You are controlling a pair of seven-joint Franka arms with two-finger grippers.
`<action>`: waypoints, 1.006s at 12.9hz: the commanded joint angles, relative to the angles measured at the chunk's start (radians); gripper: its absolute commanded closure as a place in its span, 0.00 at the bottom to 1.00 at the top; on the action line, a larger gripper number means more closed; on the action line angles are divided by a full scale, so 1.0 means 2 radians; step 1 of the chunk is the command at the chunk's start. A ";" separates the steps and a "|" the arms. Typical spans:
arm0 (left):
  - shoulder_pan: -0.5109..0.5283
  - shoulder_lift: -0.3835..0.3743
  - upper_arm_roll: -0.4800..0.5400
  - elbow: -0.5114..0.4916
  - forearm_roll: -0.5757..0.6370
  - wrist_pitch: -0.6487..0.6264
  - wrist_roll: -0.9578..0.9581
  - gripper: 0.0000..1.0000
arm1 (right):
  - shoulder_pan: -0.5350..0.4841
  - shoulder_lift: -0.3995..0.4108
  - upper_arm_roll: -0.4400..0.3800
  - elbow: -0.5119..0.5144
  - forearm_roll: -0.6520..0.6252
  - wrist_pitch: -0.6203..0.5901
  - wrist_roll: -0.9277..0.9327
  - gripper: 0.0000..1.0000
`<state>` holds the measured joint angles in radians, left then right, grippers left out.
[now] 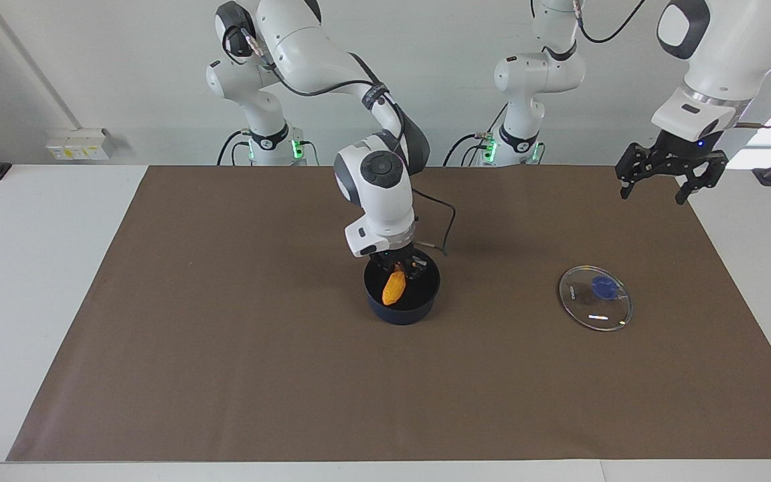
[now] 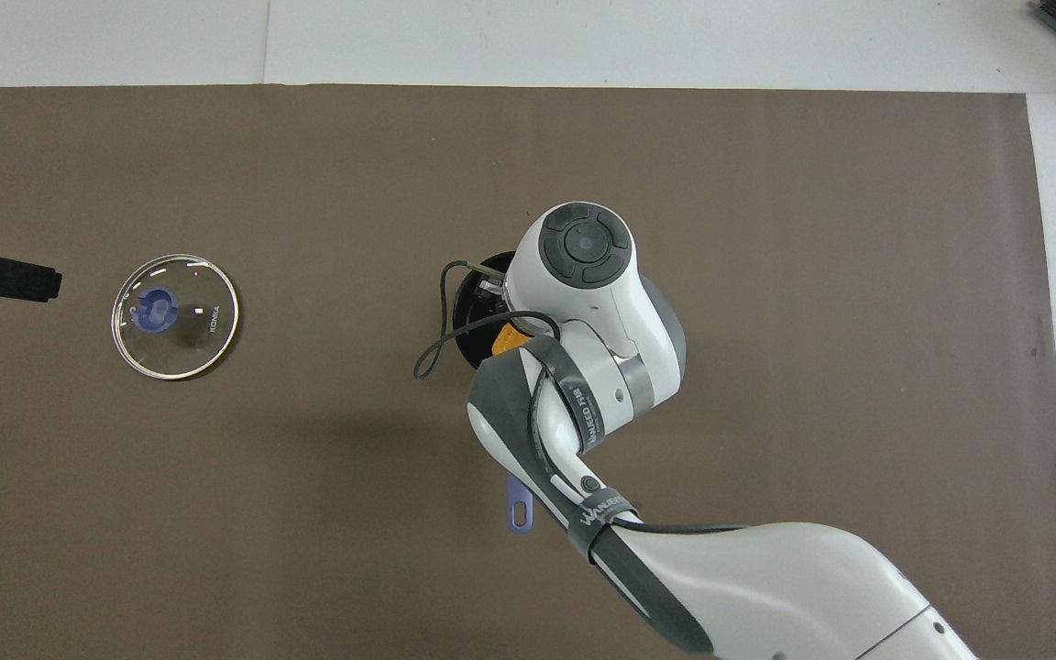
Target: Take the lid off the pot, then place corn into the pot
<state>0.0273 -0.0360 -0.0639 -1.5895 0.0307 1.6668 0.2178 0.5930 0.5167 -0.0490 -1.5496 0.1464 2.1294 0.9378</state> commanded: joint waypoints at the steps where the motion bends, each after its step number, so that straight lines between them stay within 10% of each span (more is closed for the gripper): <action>1: -0.008 0.016 0.005 0.054 0.010 -0.062 -0.009 0.00 | -0.005 -0.018 0.003 -0.030 0.015 0.021 -0.014 0.72; 6: -0.008 0.021 0.004 0.081 0.005 -0.083 -0.013 0.00 | -0.005 -0.018 0.003 -0.028 0.014 0.026 -0.015 0.52; 8: -0.008 0.022 0.004 0.081 0.004 -0.076 -0.013 0.00 | -0.004 -0.018 0.003 -0.028 0.014 0.025 -0.014 0.00; 13: -0.008 0.019 0.004 0.084 0.005 -0.080 -0.022 0.00 | -0.007 -0.037 0.002 -0.022 0.013 0.011 -0.015 0.00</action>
<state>0.0273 -0.0092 -0.0641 -1.4540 0.0307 1.5309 0.2018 0.5935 0.4993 -0.0492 -1.5661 0.1474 2.1527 0.9372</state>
